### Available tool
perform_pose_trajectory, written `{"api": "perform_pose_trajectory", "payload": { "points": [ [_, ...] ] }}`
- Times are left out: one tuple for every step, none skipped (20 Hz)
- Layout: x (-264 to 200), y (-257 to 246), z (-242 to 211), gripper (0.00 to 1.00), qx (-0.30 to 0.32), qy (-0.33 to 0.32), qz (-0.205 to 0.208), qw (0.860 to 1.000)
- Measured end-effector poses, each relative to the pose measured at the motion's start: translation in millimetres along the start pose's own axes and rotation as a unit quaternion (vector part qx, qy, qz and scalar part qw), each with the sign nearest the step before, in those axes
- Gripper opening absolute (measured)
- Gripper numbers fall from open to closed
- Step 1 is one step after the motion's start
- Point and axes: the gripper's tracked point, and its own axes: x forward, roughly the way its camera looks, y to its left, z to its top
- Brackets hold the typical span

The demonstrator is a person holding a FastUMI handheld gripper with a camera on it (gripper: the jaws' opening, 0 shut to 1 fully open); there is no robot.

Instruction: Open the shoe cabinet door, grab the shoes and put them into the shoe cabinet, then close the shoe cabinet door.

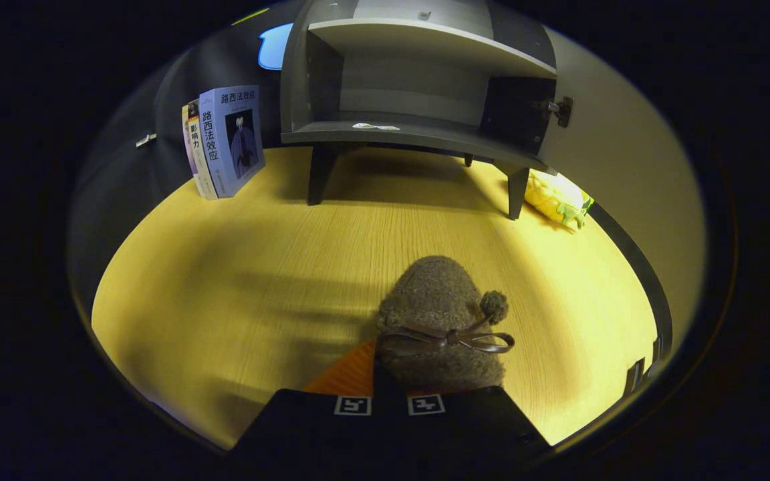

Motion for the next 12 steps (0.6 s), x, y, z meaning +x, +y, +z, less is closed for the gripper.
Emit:
{"api": "perform_pose_trajectory", "payload": {
  "points": [
    [-4.2,-0.5,3.8,0.05,0.005,-0.002,0.004,1.000],
    [-9.7,-2.0,8.9,0.05,0.009,-0.002,0.007,1.000],
    [-17.5,-5.9,17.1,0.05,0.011,-0.006,0.007,1.000],
    [-26.0,-9.4,31.7,0.05,0.013,-0.017,0.006,1.000],
    [-34.5,-12.9,50.7,0.05,0.017,-0.034,0.004,0.999],
    [-42.0,-16.5,70.1,0.05,0.019,-0.052,0.001,0.998],
    [-52.6,-23.0,88.9,0.05,0.020,-0.067,-0.004,0.998],
    [-61.5,-27.3,108.1,0.05,0.020,-0.080,-0.006,0.997],
    [-71.2,-29.6,128.5,0.05,0.022,-0.092,-0.003,0.996],
    [-79.3,-31.0,148.5,0.05,0.024,-0.102,0.000,0.995],
    [-88.6,-32.6,167.7,0.05,0.025,-0.113,0.003,0.993],
    [-97.5,-33.5,186.4,0.05,0.026,-0.124,0.008,0.992]
  ]
}}
